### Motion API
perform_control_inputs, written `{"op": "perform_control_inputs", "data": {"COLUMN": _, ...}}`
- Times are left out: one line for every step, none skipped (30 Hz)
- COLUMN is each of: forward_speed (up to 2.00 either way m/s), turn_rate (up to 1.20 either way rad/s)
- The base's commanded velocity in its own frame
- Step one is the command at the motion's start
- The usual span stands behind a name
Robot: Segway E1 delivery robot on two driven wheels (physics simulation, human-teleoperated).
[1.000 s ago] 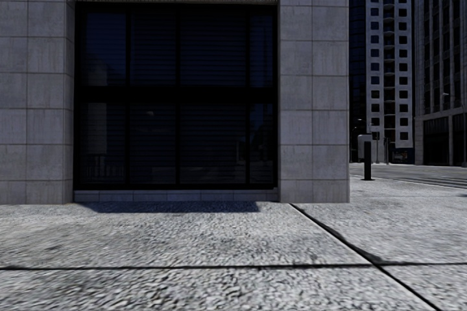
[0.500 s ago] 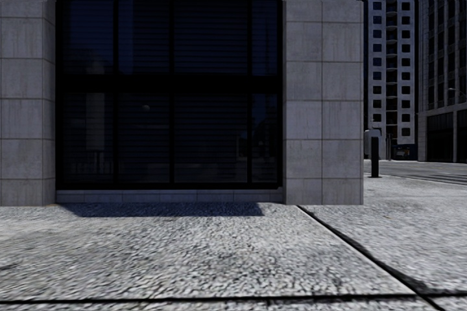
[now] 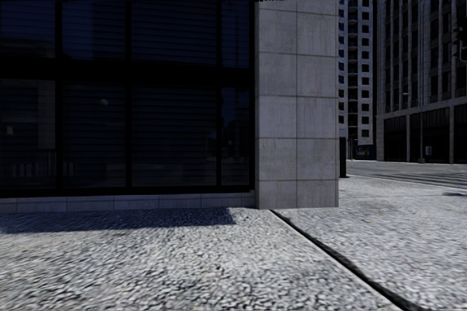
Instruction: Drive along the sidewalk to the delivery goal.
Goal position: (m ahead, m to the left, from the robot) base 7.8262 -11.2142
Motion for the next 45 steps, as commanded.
{"op": "perform_control_inputs", "data": {"forward_speed": 0.83, "turn_rate": -0.57}}
{"op": "perform_control_inputs", "data": {"forward_speed": 0.84, "turn_rate": -0.57}}
{"op": "perform_control_inputs", "data": {"forward_speed": 0.85, "turn_rate": -0.57}}
{"op": "perform_control_inputs", "data": {"forward_speed": 0.85, "turn_rate": -0.57}}
{"op": "perform_control_inputs", "data": {"forward_speed": 0.87, "turn_rate": -0.57}}
{"op": "perform_control_inputs", "data": {"forward_speed": 0.89, "turn_rate": -0.57}}
{"op": "perform_control_inputs", "data": {"forward_speed": 0.89, "turn_rate": -0.57}}
{"op": "perform_control_inputs", "data": {"forward_speed": 0.89, "turn_rate": -0.57}}
{"op": "perform_control_inputs", "data": {"forward_speed": 0.91, "turn_rate": -0.57}}
{"op": "perform_control_inputs", "data": {"forward_speed": 0.93, "turn_rate": -0.57}}
{"op": "perform_control_inputs", "data": {"forward_speed": 0.96, "turn_rate": -0.57}}
{"op": "perform_control_inputs", "data": {"forward_speed": 0.98, "turn_rate": -0.57}}
{"op": "perform_control_inputs", "data": {"forward_speed": 1.01, "turn_rate": -0.57}}
{"op": "perform_control_inputs", "data": {"forward_speed": 1.04, "turn_rate": -0.57}}
{"op": "perform_control_inputs", "data": {"forward_speed": 1.05, "turn_rate": -0.57}}
{"op": "perform_control_inputs", "data": {"forward_speed": 1.05, "turn_rate": -0.57}}
{"op": "perform_control_inputs", "data": {"forward_speed": 1.05, "turn_rate": -0.57}}
{"op": "perform_control_inputs", "data": {"forward_speed": 1.06, "turn_rate": -0.57}}
{"op": "perform_control_inputs", "data": {"forward_speed": 1.06, "turn_rate": -0.57}}
{"op": "perform_control_inputs", "data": {"forward_speed": 1.06, "turn_rate": -0.57}}
{"op": "perform_control_inputs", "data": {"forward_speed": 1.06, "turn_rate": -0.57}}
{"op": "perform_control_inputs", "data": {"forward_speed": 1.06, "turn_rate": -0.57}}
{"op": "perform_control_inputs", "data": {"forward_speed": 1.06, "turn_rate": -0.57}}
{"op": "perform_control_inputs", "data": {"forward_speed": 1.06, "turn_rate": -0.57}}
{"op": "perform_control_inputs", "data": {"forward_speed": 1.06, "turn_rate": -0.57}}
{"op": "perform_control_inputs", "data": {"forward_speed": 1.06, "turn_rate": -0.57}}
{"op": "perform_control_inputs", "data": {"forward_speed": 1.06, "turn_rate": -0.57}}
{"op": "perform_control_inputs", "data": {"forward_speed": 1.06, "turn_rate": -0.57}}
{"op": "perform_control_inputs", "data": {"forward_speed": 1.07, "turn_rate": -0.57}}
{"op": "perform_control_inputs", "data": {"forward_speed": 1.07, "turn_rate": -0.57}}
{"op": "perform_control_inputs", "data": {"forward_speed": 1.07, "turn_rate": -0.57}}
{"op": "perform_control_inputs", "data": {"forward_speed": 1.07, "turn_rate": -0.57}}
{"op": "perform_control_inputs", "data": {"forward_speed": 1.07, "turn_rate": -0.57}}
{"op": "perform_control_inputs", "data": {"forward_speed": 1.08, "turn_rate": -0.52}}
{"op": "perform_control_inputs", "data": {"forward_speed": 1.11, "turn_rate": -0.49}}
{"op": "perform_control_inputs", "data": {"forward_speed": 1.14, "turn_rate": -0.49}}
{"op": "perform_control_inputs", "data": {"forward_speed": 1.16, "turn_rate": -0.48}}
{"op": "perform_control_inputs", "data": {"forward_speed": 1.17, "turn_rate": -0.48}}
{"op": "perform_control_inputs", "data": {"forward_speed": 1.19, "turn_rate": -0.46}}
{"op": "perform_control_inputs", "data": {"forward_speed": 1.20, "turn_rate": -0.43}}
{"op": "perform_control_inputs", "data": {"forward_speed": 1.20, "turn_rate": -0.42}}
{"op": "perform_control_inputs", "data": {"forward_speed": 1.20, "turn_rate": -0.42}}
{"op": "perform_control_inputs", "data": {"forward_speed": 1.20, "turn_rate": -0.41}}
{"op": "perform_control_inputs", "data": {"forward_speed": 1.20, "turn_rate": -0.32}}
{"op": "perform_control_inputs", "data": {"forward_speed": 1.20, "turn_rate": -0.07}}
